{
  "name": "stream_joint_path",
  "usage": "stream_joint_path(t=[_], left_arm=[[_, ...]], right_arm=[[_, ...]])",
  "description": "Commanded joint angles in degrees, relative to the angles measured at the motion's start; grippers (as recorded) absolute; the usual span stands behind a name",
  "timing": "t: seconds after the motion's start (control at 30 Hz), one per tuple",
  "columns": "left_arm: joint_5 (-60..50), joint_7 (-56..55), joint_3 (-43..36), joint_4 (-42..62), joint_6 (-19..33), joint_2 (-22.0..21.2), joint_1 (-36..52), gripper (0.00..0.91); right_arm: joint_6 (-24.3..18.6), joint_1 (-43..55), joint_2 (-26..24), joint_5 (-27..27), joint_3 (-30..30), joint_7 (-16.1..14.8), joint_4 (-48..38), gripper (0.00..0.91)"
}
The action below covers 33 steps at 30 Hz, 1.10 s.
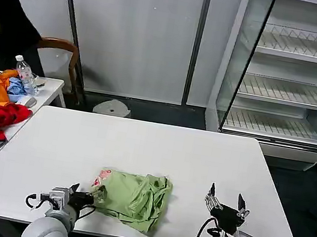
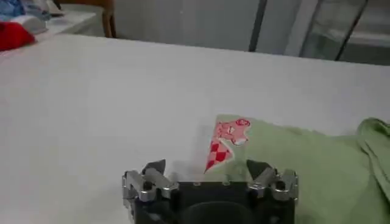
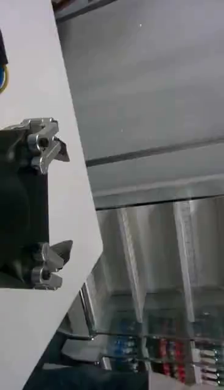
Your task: Fold and organize the clothes.
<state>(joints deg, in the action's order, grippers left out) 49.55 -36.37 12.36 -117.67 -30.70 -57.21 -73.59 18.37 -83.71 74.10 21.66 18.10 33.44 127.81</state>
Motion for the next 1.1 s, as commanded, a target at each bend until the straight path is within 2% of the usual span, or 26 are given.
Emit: stream_joint_path(t=[0.03, 0.53, 0.57, 0.6, 0.63, 0.67, 0.7, 1.1], left_arm=[[2.5, 0.0, -0.2, 0.5, -1.5, 0.0, 0.4, 0.907], [2.5, 1.3, -2.4, 2.5, -0.6, -1.4, 2.3, 0.907], [2.5, 1.3, -2.5, 2.6, -0.6, -1.4, 2.4, 0.877], [2.5, 1.4, -2.6, 2.7, -0.6, -1.5, 2.6, 0.776], [2.5, 1.6, -2.6, 2.9, -0.5, -1.5, 2.7, 0.333], [2.5, 1.7, -2.6, 2.9, -0.5, -1.5, 2.7, 0.121], [2.5, 1.8, -2.7, 2.8, -0.3, -1.5, 2.7, 0.01], [2.0, 2.0, -2.8, 2.8, 0.4, -1.6, 2.1, 0.02]], right_arm=[[-0.2, -0.2, 0.2, -0.1, 0.0, -0.1, -0.3, 0.907], [-0.4, -0.7, 0.2, -0.2, 0.3, -0.1, -0.2, 0.907], [-0.5, -0.8, 0.2, -0.2, 0.4, -0.1, -0.2, 0.907], [-0.5, -0.9, 0.2, -0.2, 0.4, -0.1, -0.2, 0.907], [-0.6, -1.0, 0.2, -0.2, 0.4, -0.2, -0.2, 0.907], [-0.6, -1.1, 0.3, -0.2, 0.5, -0.2, -0.2, 0.907], [-0.7, -1.1, 0.3, -0.2, 0.5, -0.2, -0.3, 0.907], [-0.8, -1.0, 0.4, -0.3, 0.5, -0.2, -0.4, 0.907]])
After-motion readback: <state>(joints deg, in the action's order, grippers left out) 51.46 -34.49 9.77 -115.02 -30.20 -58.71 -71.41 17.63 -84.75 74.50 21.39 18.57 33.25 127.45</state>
